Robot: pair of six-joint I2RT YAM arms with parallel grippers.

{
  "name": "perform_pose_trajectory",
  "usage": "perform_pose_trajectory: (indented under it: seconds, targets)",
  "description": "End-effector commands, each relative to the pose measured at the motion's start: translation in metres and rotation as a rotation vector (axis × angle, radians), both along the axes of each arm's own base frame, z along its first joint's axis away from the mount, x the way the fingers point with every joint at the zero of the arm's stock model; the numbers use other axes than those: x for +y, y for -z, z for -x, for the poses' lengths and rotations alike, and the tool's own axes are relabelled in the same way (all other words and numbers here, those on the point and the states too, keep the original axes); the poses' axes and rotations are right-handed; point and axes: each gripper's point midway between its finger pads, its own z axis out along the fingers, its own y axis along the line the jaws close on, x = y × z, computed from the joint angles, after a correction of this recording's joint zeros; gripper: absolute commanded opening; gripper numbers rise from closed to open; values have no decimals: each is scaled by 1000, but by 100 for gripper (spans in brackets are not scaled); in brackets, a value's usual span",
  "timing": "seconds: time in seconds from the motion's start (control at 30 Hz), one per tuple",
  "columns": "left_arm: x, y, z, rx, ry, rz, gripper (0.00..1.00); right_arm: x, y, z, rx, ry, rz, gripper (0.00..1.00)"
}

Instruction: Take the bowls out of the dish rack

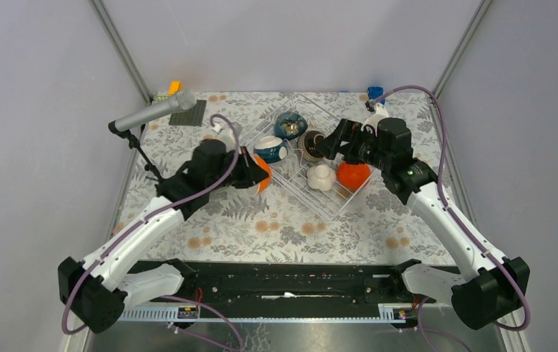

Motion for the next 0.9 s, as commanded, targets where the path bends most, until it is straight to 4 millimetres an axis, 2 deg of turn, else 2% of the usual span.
perform_pose_trajectory:
  seconds: [0.0,0.23,0.43,0.63,0.77,0.8,0.87]
  targets:
    - [18,43,0,19,-59,-346,0,-24,18,-6,8,69,166,100]
    - [31,101,1,82,-121,-616,0,-20,29,-4,21,21,194,100]
    - [35,133,-5,130,-140,-733,0,-19,44,-6,61,-3,235,100]
    - [42,154,-8,162,-171,-791,4,-25,69,-12,96,-6,333,100]
    - [42,160,-7,168,-165,-795,11,-22,98,-14,154,-39,453,100]
    - [41,161,-7,170,-161,-794,15,-22,112,-14,184,-47,506,100]
    - [39,163,-5,174,-150,-788,19,-19,123,-16,189,-49,581,100]
